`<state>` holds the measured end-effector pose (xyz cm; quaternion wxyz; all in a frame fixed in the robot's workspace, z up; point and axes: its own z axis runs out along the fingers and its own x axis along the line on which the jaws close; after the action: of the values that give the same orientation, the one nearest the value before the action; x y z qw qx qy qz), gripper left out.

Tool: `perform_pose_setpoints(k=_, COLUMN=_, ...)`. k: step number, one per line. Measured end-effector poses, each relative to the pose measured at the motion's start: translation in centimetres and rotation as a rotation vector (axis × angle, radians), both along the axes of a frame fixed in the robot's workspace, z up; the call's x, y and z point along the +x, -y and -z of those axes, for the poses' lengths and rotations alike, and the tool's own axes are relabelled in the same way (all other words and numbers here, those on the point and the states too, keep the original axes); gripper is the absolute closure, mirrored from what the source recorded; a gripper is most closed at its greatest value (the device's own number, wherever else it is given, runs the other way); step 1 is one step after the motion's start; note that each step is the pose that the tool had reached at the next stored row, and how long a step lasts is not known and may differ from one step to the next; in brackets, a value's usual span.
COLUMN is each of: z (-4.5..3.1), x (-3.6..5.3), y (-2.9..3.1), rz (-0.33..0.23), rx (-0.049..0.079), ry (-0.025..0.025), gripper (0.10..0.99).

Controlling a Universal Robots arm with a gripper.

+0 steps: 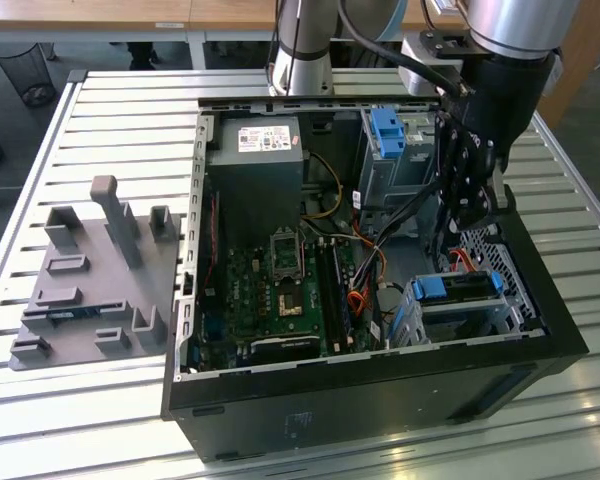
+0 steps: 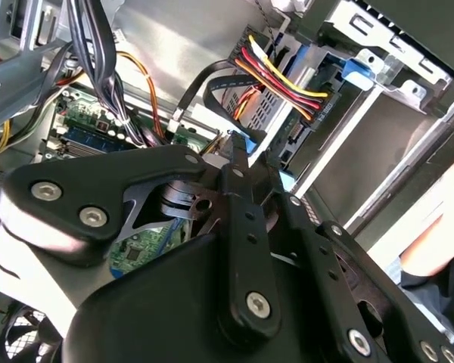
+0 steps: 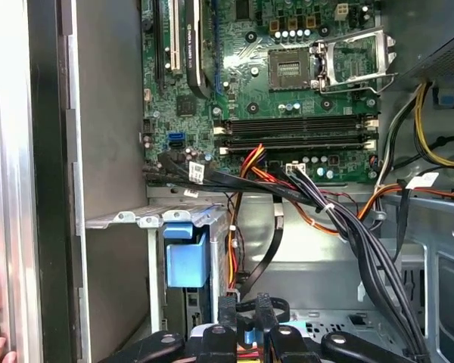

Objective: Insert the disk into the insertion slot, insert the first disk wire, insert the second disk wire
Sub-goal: 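Insert the second disk wire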

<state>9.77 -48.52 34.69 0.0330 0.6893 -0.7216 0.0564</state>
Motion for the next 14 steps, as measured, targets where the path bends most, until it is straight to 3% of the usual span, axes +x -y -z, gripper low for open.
perform_pose_setpoints(k=10, z=0.39, x=0.07, y=-0.13, rz=0.000, rx=-0.032, ry=0.0000, gripper=0.839)
perform_pose_setpoints(k=12, z=0.45, x=0.09, y=-0.18, rz=0.000, rx=-0.037, ry=0.0000, gripper=0.918)
perform_pose_setpoints(k=14, z=0.51, x=0.10, y=-0.21, rz=0.000, rx=-0.038, ry=0.0000, gripper=0.941)
